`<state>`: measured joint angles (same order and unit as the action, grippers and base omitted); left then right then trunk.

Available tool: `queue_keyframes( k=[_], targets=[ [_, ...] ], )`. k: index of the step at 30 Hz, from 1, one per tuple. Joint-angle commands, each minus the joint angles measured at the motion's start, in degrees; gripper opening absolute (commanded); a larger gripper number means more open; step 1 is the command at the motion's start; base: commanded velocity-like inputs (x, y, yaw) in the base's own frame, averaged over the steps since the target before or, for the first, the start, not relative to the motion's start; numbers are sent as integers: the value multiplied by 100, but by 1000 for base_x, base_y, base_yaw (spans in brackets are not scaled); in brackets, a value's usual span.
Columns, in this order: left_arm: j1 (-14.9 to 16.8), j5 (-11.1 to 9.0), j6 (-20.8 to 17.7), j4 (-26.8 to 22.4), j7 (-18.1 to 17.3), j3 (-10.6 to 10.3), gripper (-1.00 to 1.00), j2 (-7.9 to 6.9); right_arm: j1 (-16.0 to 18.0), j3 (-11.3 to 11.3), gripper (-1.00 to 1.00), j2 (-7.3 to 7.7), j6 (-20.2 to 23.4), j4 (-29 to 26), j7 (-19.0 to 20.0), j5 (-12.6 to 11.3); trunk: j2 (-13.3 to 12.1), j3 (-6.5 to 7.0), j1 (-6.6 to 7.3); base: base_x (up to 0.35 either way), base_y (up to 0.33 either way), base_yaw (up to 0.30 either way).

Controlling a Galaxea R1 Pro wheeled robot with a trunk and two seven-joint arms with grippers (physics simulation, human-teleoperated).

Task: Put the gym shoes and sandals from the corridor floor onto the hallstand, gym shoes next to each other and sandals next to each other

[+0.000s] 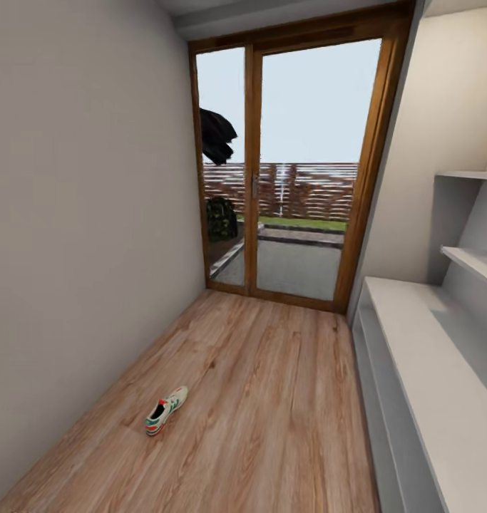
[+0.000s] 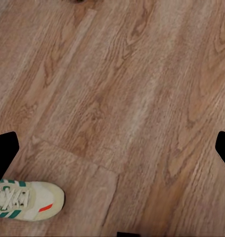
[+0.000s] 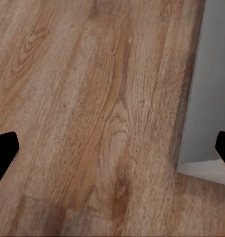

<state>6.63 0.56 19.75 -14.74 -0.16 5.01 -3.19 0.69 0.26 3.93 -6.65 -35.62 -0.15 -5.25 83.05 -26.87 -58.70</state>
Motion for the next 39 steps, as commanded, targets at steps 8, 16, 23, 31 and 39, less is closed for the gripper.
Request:
queue_keyframes(
  k=[8,16,23,31,39],
  targets=[
    [5,13,20,5,-4,18,100,9,2,9,100,2,-21,3,-2,-55,3,-6,-3,294,-191,277],
    [5,13,20,-1,-10,17,100,9,2,9,100,2,-21,3,0,-55,3,-6,-3,287,-204,266],
    [7,7,20,0,-6,23,100,-3,2,9,100,2,-21,-4,4,-51,3,-6,-3,315,-91,98],
    [6,6,20,2,-10,21,100,-3,2,17,100,9,-29,2,20,-24,3,-6,-3,339,68,4],
    [5,9,21,5,-11,18,100,2,2,13,100,23,-87,9,1,-20,3,-6,-3,340,9,0]
  ],
)
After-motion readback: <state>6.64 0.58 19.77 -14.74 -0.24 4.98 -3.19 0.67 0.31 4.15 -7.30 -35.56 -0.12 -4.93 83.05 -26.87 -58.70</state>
